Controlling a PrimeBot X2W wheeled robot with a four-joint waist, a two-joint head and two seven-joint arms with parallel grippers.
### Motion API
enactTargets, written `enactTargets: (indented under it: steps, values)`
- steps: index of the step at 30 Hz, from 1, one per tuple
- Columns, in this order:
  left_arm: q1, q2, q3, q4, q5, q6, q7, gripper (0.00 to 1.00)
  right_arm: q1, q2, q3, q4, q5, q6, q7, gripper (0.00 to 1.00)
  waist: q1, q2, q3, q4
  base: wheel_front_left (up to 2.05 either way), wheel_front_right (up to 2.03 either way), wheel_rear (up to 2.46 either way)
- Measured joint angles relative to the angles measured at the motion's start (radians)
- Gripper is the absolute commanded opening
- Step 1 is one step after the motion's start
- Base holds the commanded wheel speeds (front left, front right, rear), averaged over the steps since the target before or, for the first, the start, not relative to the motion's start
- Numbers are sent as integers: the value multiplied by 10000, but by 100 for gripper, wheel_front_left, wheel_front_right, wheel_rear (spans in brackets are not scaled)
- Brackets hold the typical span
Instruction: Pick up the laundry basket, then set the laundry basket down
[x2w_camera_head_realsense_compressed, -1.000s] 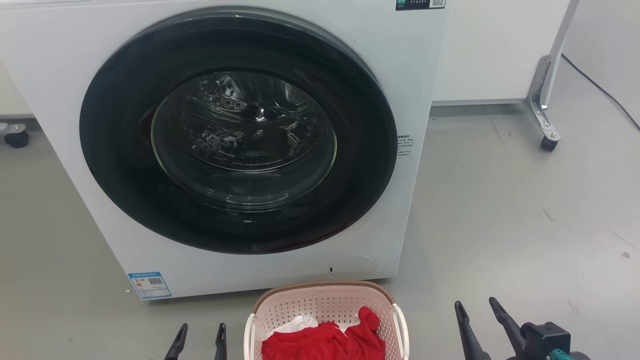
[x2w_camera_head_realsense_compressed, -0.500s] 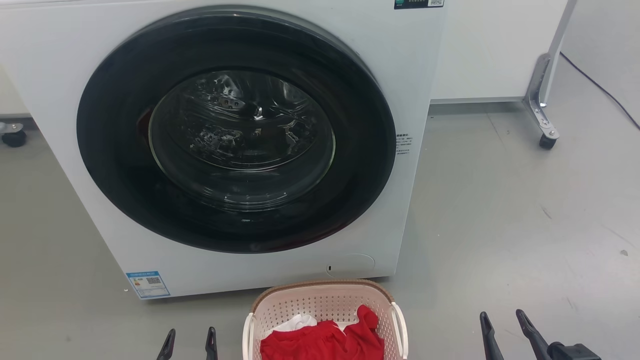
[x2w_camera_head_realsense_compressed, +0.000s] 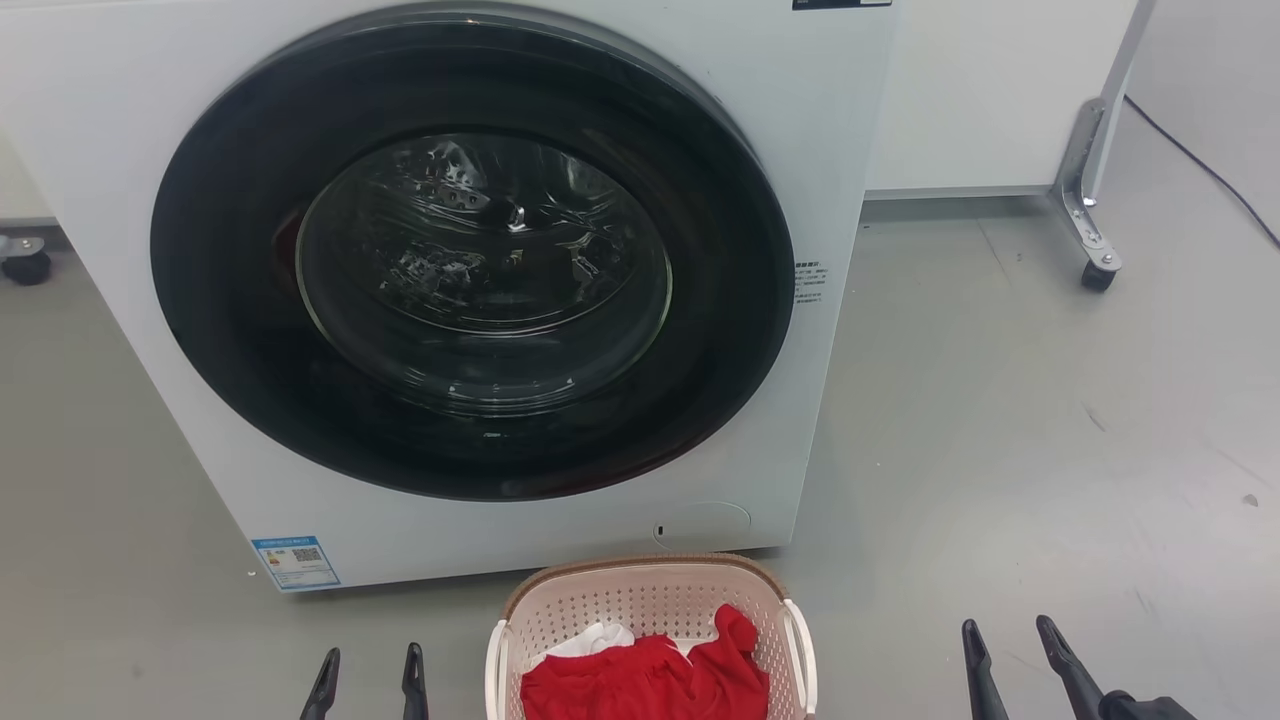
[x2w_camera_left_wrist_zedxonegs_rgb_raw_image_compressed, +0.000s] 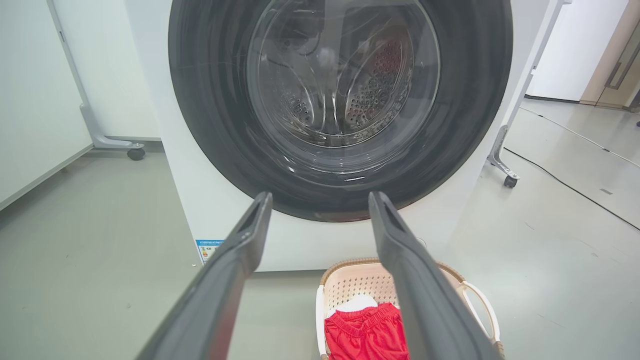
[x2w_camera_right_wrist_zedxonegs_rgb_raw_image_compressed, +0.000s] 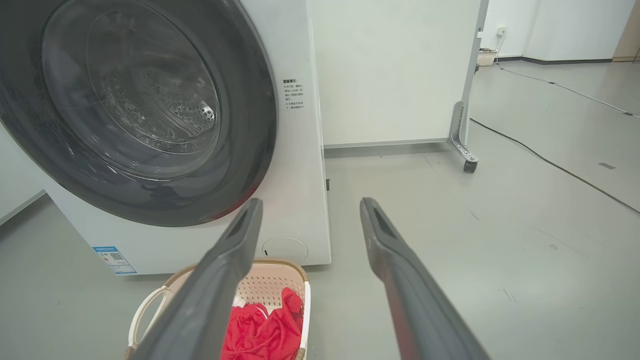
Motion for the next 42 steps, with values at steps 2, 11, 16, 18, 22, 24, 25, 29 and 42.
enactTargets:
  steps: [2, 11, 16, 18, 22, 24, 25, 29, 42]
  values:
    - [3, -13, 48, -31, 23, 0, 0, 100, 73, 36, -50, -46, -71, 0, 0, 100, 0, 0, 10, -1, 0, 0, 0]
    - [97, -107, 138, -119, 270, 0, 15, 100, 162, 148, -221, -211, -353, 0, 0, 100, 0, 0, 54, -10, 0, 0, 0]
    - [149, -136, 174, -167, 337, 0, 107, 100, 198, 178, -291, -305, -443, 0, 0, 100, 0, 0, 65, -11, 0, 0, 0]
    - [154, -151, 190, -180, 345, 0, 113, 100, 207, 198, -326, -330, -451, 0, 0, 100, 0, 0, 70, -10, 0, 0, 0]
    - [161, -176, 222, -236, 372, 0, 192, 100, 277, 249, -372, -385, -537, 0, 0, 100, -1, 0, 80, -9, 0, 0, 0]
    - [165, -192, 236, -261, 374, 0, 196, 100, 288, 249, -393, -403, -541, 0, 2, 100, -1, 0, 88, -9, 0, 0, 0]
    - [165, -203, 240, -274, 378, 0, 217, 100, 288, 249, -403, -422, -546, 0, 4, 100, 0, 0, 91, -10, 0, 0, 0]
    - [178, -219, 226, -190, 380, -6, 291, 0, 302, 293, -416, -362, -604, 4, 19, 0, -1, 0, 97, -10, 0, 0, 0]
    - [332, -268, 435, 224, -408, -203, 545, 0, 487, 541, -727, 29, 211, 194, 295, 0, 0, 0, 110, 28, 0, 0, 0]
